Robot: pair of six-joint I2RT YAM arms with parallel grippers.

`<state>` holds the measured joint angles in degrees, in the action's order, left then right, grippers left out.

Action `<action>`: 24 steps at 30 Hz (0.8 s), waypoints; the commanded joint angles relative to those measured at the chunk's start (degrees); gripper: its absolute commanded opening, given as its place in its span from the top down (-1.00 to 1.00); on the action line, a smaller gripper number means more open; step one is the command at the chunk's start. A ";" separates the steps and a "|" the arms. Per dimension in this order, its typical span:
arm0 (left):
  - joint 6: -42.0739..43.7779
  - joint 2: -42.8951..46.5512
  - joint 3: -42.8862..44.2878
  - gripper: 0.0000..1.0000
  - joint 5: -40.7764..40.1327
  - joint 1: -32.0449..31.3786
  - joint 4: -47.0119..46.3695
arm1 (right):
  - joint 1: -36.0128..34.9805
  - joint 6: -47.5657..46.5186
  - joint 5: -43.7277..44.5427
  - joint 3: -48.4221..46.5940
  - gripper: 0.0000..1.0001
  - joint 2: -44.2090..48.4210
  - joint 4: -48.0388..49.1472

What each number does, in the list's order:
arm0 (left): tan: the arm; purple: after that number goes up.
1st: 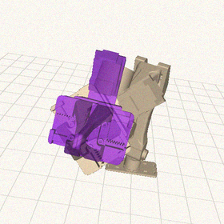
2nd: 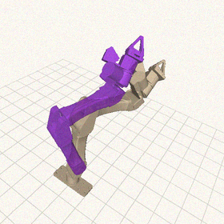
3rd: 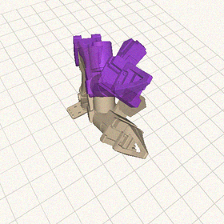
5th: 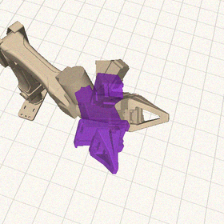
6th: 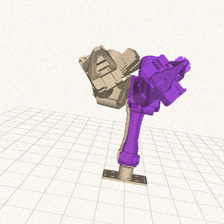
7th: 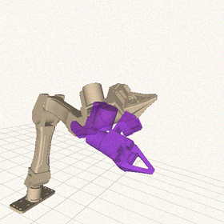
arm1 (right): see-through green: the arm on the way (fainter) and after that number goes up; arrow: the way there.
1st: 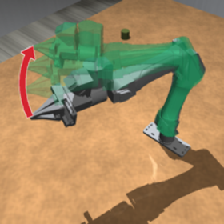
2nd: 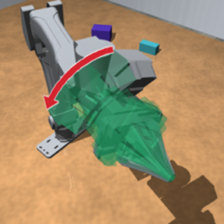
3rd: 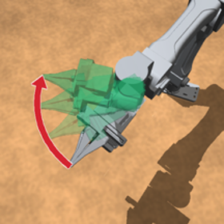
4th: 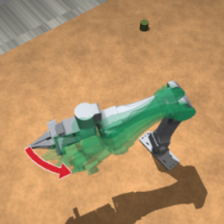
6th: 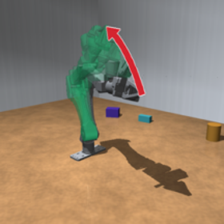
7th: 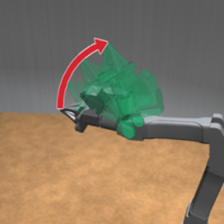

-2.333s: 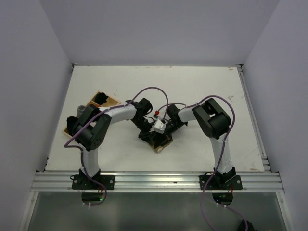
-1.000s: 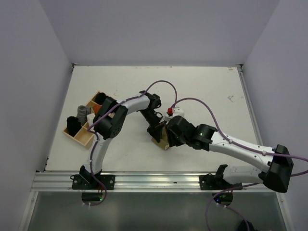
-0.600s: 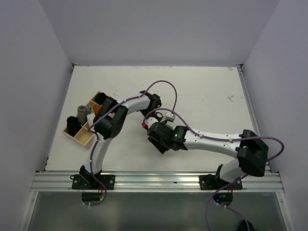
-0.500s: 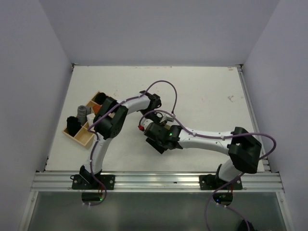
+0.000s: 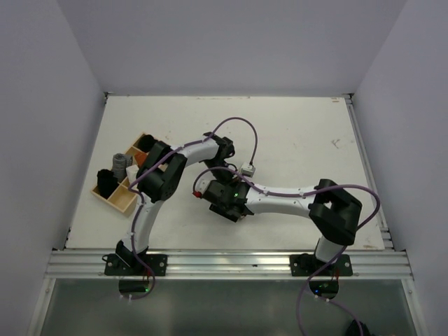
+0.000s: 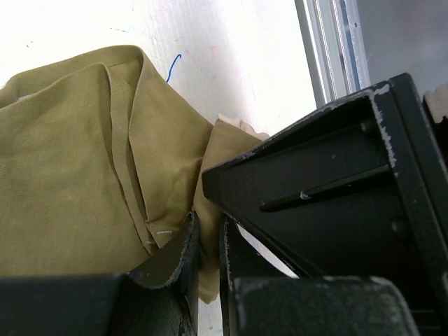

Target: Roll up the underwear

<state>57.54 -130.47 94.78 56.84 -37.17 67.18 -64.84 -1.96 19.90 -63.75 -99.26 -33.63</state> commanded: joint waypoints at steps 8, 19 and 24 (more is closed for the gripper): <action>-0.93 -1.45 -0.65 0.69 -2.96 -0.63 -1.79 | 1.20 -1.39 -6.00 1.60 0.39 -1.72 4.36; -5.24 4.26 -3.55 0.32 -1.54 1.48 -2.49 | 10.52 5.47 -19.28 6.09 0.56 1.18 7.17; -9.97 6.11 -5.30 0.32 -5.42 2.19 -5.46 | 10.70 6.17 -19.72 6.79 0.57 0.91 7.00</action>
<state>49.25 -128.64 91.11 56.45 -34.98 63.09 -55.96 0.73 1.80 -59.13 -97.03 -25.76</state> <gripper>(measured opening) 0.336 0.236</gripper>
